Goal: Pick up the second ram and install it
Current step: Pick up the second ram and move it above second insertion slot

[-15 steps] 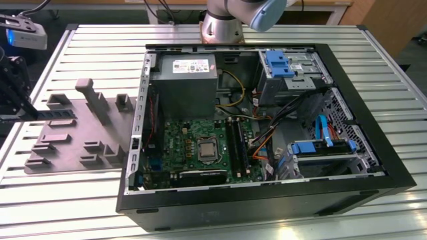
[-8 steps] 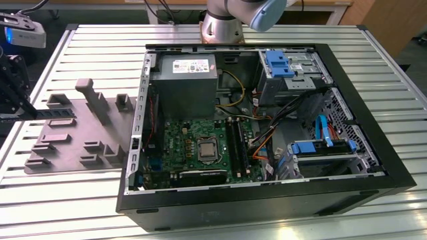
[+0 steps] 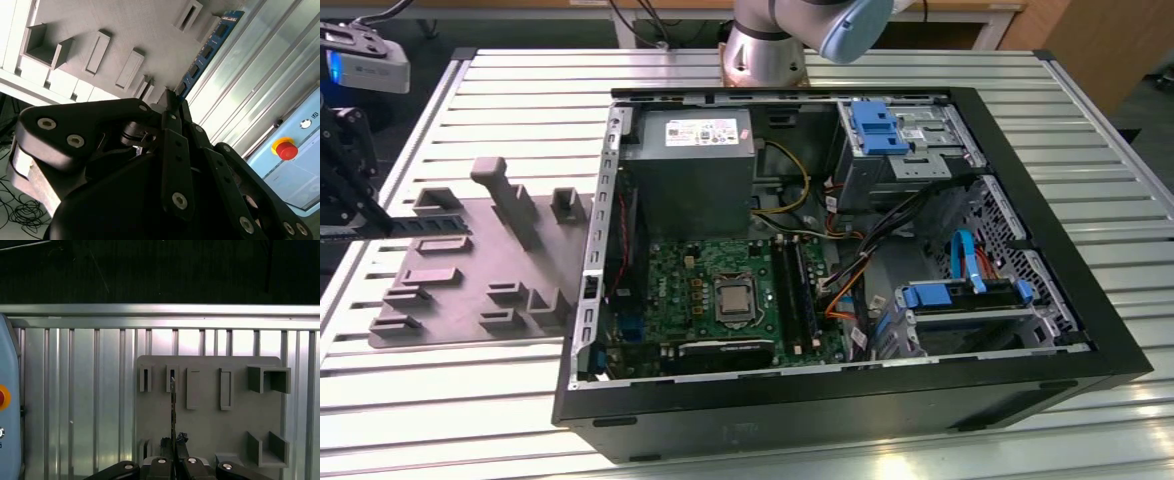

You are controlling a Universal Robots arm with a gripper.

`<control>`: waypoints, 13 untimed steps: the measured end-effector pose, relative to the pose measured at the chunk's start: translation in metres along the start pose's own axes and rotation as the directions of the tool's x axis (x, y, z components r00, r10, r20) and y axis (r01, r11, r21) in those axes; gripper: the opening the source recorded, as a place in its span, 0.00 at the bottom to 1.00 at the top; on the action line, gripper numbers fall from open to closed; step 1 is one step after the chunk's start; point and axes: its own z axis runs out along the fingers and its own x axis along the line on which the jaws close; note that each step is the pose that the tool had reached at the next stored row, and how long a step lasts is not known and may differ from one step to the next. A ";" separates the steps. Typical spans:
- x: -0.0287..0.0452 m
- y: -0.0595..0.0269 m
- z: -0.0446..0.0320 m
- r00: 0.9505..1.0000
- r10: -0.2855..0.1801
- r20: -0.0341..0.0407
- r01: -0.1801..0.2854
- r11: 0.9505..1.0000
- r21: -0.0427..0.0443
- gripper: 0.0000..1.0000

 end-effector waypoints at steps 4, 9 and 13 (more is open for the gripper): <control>0.0001 0.0000 -0.0015 1.000 0.000 0.000 0.000 1.000 0.000 0.14; 0.0001 -0.0001 -0.0032 1.000 0.000 0.000 0.000 1.000 0.000 0.14; 0.0002 -0.0002 -0.0061 1.000 0.000 0.000 0.000 1.000 0.000 0.14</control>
